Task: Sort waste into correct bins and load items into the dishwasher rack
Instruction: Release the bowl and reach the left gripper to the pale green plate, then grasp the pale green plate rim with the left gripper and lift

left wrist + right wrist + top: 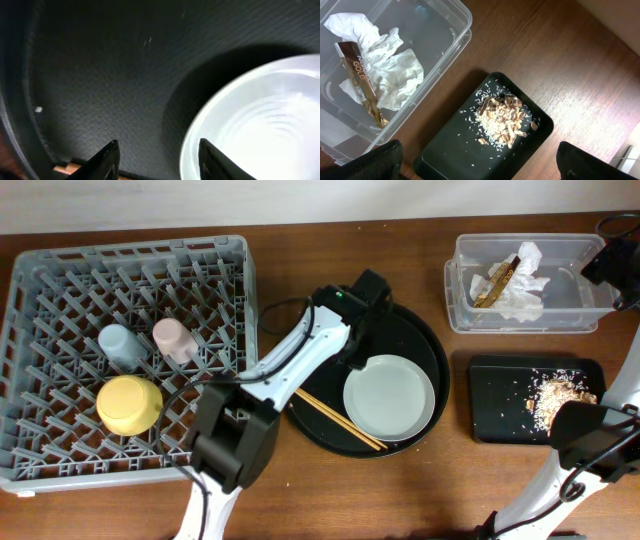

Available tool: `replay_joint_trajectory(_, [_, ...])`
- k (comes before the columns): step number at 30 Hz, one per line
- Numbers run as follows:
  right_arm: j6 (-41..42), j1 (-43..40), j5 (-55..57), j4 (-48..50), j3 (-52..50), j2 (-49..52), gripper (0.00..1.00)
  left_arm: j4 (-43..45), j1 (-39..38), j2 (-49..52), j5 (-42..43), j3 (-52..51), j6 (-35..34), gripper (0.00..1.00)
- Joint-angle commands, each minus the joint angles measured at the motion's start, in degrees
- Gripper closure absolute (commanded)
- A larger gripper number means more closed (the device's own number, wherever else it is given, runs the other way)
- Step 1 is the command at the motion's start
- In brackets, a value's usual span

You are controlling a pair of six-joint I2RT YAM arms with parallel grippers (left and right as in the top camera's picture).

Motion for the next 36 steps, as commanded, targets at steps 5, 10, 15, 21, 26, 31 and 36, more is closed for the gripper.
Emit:
replay_joint_trajectory(5, [0.5,0.0,0.72,-0.17,0.0,0.2,0.01,-1.18,-0.52,4.63,2.12,-0.2,0.09,0.52])
replay_joint_trajectory(10, [0.5,0.0,0.72,-0.17,0.0,0.2,0.01,-1.6,-1.03,6.64,6.8,-0.2,0.11,0.53])
replay_joint_trajectory(15, [0.5,0.0,0.72,-0.15,0.0,0.2,0.01,-1.4,-2.03,8.0,7.43,-0.2,0.13,0.6])
replay_joint_trajectory(21, [0.5,0.0,0.72,-0.17,0.0,0.2,0.01,-0.66,-2.05,8.0,6.97,-0.2,0.09,0.83])
replay_joint_trajectory(26, [0.5,0.0,0.72,-0.15,0.0,0.2,0.01,-1.7,-1.77,7.98,5.29,1.6,-0.79,0.99])
replay_joint_trajectory(31, [0.5,0.0,0.72,-0.15,0.0,0.2,0.01,-12.35,-1.18,7.89,2.38,15.12,-1.2,0.99])
replay_joint_trajectory(36, [0.5,0.0,0.72,-0.17,0.0,0.2,0.02,-24.2,0.37,7.89,-4.81,33.53,-1.22,0.99])
